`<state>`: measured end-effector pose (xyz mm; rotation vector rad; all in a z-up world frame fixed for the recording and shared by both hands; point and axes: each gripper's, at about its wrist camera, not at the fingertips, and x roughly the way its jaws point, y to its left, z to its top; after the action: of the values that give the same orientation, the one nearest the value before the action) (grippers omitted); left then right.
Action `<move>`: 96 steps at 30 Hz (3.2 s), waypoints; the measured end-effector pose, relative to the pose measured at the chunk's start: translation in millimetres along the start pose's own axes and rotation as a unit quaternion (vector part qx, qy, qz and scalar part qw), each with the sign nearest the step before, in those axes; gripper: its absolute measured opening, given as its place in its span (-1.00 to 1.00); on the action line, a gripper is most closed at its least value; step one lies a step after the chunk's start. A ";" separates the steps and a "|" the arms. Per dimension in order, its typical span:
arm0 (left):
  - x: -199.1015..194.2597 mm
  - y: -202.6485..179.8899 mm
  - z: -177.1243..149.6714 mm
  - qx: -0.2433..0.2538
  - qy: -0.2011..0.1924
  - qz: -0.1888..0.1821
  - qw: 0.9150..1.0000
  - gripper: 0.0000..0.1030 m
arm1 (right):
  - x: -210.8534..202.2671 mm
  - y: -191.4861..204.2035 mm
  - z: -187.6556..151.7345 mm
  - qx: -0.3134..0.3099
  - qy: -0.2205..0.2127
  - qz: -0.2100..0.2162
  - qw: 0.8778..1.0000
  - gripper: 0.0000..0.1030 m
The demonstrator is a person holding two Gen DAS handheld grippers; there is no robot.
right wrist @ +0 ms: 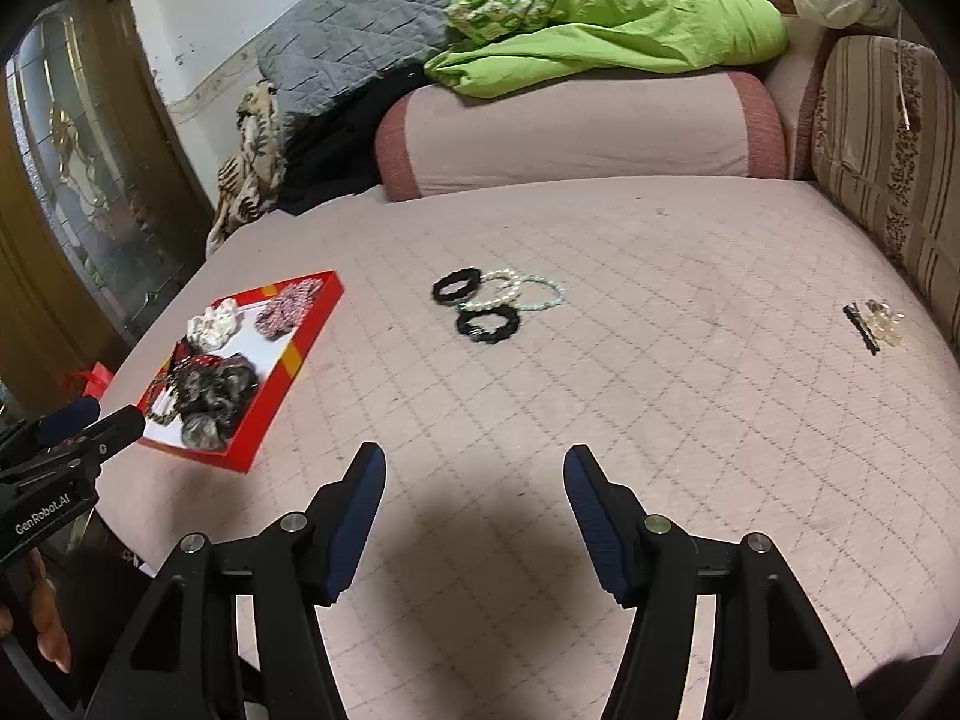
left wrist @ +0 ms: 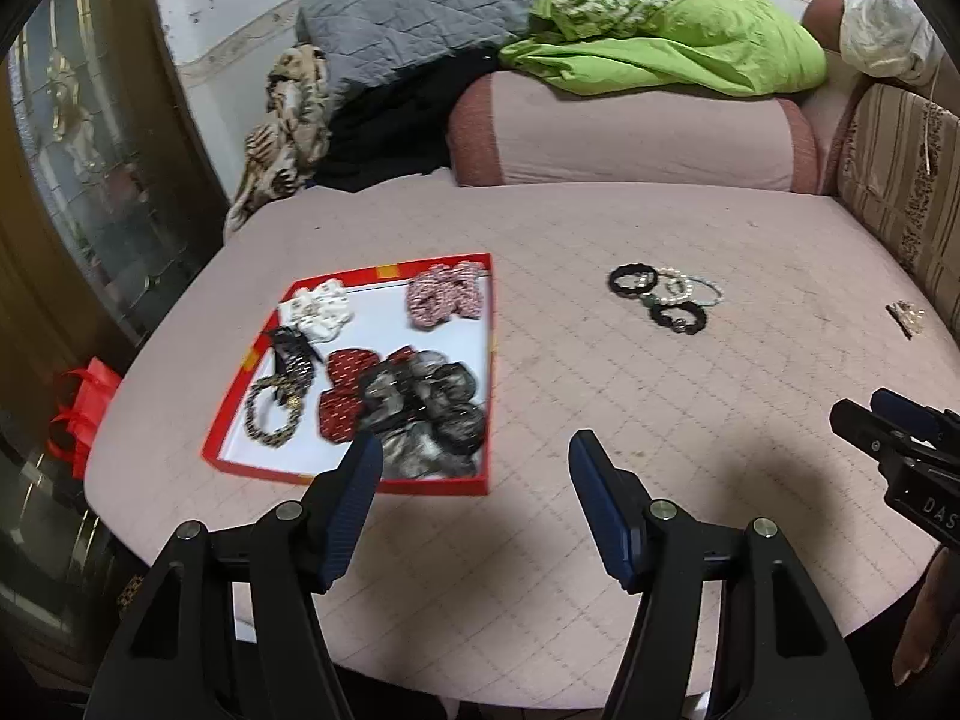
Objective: Organize jewelry
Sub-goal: 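Move both open tools toward the black beaded bracelets on the bed, then grasp a black beaded bracelet with the right tool while the left tool grasps another, then carry both black bracelets over the tray and open both tools to drop them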
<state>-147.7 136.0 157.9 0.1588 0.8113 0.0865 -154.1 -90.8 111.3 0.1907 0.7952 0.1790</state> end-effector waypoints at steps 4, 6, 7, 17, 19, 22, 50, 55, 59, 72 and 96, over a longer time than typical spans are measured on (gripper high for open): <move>11.3 -8.5 14.2 -0.001 0.004 -0.021 1.000 0.25 | 5.8 -15.1 5.2 0.003 0.003 -0.017 1.000 0.31; 18.8 -12.9 20.9 -0.001 0.006 -0.029 1.000 0.25 | 10.9 -23.9 9.0 0.004 0.006 -0.025 1.000 0.31; 24.4 -15.6 25.0 0.000 0.007 -0.033 0.999 0.25 | 14.4 -28.1 11.1 0.005 0.008 -0.028 1.000 0.31; 87.9 -25.6 50.8 -0.023 0.040 -0.053 0.998 0.26 | 94.5 -51.1 46.2 0.022 0.050 0.005 0.999 0.30; 100.8 -25.6 56.4 -0.030 0.044 -0.058 0.997 0.26 | 113.4 -46.2 56.0 0.015 0.056 0.009 0.998 0.28; 120.6 -26.4 70.3 -0.041 0.048 -0.066 0.996 0.26 | 150.7 -35.4 70.8 0.007 0.075 0.010 0.997 0.25; 277.7 -82.4 124.8 -0.022 0.130 -0.098 0.986 -0.87 | 155.2 -71.1 67.2 0.011 0.077 0.062 0.995 -0.07; 257.2 -65.4 98.6 -0.013 0.129 -0.088 0.988 -0.87 | 169.4 -59.4 73.3 0.002 0.082 0.057 0.995 -0.07; 254.0 -67.0 91.4 -0.012 0.115 -0.077 0.990 -0.86 | 188.9 -46.4 76.6 -0.025 0.090 0.043 0.995 -0.07; 206.6 -69.2 79.9 -0.042 0.095 -0.133 0.986 -0.86 | 181.5 -34.2 80.2 -0.018 0.091 0.043 0.995 -0.83; 89.7 135.3 32.6 -0.165 0.010 0.003 0.986 -0.86 | 70.5 77.1 87.9 -0.088 0.041 0.099 0.990 -0.83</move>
<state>-64.7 278.0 139.5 -0.1526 0.8053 0.2274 -48.9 -8.9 141.2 0.0960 0.8371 0.4453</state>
